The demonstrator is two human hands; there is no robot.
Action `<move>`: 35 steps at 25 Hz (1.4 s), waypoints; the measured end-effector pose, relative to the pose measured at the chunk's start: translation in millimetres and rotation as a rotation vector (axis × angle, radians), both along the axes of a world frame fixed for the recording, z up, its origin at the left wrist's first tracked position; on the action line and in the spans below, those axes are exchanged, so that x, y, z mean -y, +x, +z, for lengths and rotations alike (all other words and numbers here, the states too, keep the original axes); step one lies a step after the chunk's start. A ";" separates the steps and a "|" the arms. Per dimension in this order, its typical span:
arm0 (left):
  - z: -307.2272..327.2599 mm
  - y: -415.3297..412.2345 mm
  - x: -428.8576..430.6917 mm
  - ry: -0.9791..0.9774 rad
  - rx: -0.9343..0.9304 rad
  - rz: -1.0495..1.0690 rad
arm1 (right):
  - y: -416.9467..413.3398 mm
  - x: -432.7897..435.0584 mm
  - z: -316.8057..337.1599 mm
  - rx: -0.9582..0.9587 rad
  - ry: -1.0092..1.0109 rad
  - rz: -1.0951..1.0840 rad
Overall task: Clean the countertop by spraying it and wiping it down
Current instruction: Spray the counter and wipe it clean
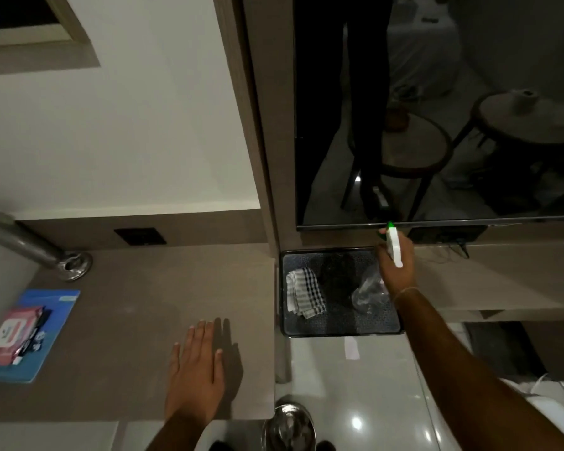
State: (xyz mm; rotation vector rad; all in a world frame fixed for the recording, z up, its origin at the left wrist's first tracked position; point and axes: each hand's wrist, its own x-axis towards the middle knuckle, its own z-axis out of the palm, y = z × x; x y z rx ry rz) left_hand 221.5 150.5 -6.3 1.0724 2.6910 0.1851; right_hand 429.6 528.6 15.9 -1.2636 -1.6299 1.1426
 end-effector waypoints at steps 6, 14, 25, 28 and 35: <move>-3.8 7.6 13.4 -0.024 0.010 0.025 | 2.9 2.3 -19.2 -0.020 -0.070 0.090; -2.6 -5.3 7.1 -0.063 -0.041 -0.020 | 21.9 74.2 -48.2 0.077 -0.264 -0.248; -22.9 -14.8 22.5 -0.027 -0.016 -0.090 | -96.2 137.2 -72.3 0.595 -0.375 0.276; -31.0 -26.0 36.7 -0.006 -0.005 -0.099 | -117.6 110.3 -96.7 0.700 -0.466 0.199; -64.2 -107.0 78.7 0.111 0.070 -0.156 | -155.3 104.8 -135.2 0.661 -0.516 -0.068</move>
